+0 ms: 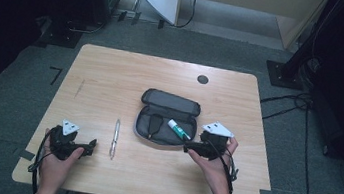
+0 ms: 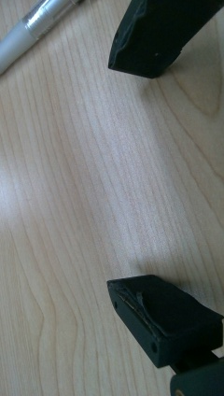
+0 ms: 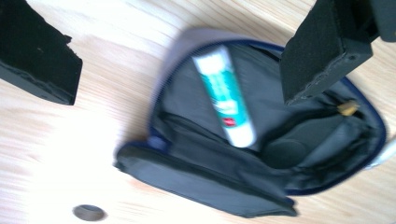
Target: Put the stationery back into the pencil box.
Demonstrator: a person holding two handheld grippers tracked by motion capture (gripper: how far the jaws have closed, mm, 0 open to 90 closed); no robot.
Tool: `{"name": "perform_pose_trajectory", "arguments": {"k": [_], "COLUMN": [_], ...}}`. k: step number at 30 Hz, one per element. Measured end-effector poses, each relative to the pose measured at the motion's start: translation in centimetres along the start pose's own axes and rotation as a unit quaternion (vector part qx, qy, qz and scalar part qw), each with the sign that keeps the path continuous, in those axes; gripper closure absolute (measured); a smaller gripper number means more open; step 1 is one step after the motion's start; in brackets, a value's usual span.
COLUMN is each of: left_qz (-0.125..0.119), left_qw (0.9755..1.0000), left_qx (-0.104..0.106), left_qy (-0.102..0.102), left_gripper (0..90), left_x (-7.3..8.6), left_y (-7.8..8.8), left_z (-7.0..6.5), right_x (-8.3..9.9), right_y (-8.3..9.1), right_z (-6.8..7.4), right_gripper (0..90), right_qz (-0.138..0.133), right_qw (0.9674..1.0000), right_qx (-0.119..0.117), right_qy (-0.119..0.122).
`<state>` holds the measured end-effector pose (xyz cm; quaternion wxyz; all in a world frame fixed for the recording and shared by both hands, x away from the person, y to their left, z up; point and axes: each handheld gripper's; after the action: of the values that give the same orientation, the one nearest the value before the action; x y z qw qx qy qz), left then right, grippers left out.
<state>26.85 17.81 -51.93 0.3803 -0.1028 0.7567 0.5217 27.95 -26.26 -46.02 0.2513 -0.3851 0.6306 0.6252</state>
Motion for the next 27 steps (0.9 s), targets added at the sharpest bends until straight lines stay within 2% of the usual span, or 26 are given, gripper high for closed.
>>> {"name": "perform_pose_trajectory", "arguments": {"k": [3, 14, 21, 27], "left_qz": [0.0, 0.0, 0.001, 0.0], "left_qw": [1.0, 1.0, 1.0, 1.0], "left_qx": [0.0, 0.0, 0.0, 0.0], "left_qy": [0.0, 0.0, 0.0, 0.0], "left_gripper": [0.0, 0.0, 0.0, 0.0], "left_x": [0.0, 0.0, 0.0, 0.0], "left_y": [0.0, 0.0, 0.0, 0.0], "left_z": [0.0, 0.0, 0.0, 0.0], "right_x": [0.6, 3.2, 5.2, 6.6], "right_y": [0.4, 1.3, 1.6, 1.9], "right_z": [-1.1, -5.0, -6.9, -8.4], "right_gripper": [0.0, 0.0, 0.0, 0.0], "right_qz": [0.004, 0.014, 0.028, 0.037], "right_qw": [0.9998, 0.9985, 0.9969, 0.9955], "right_qx": [0.019, 0.043, 0.061, 0.078], "right_qy": [-0.008, -0.032, -0.04, -0.037]}}
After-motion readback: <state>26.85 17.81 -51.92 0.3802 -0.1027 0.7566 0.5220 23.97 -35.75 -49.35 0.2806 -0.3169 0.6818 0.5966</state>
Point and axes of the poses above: each handheld gripper's, and its own axes: y roughly backward along the jaws, x roughly out of its underside, z roughly to its left, and after that the axes turned 14 degrees about x, right-handed
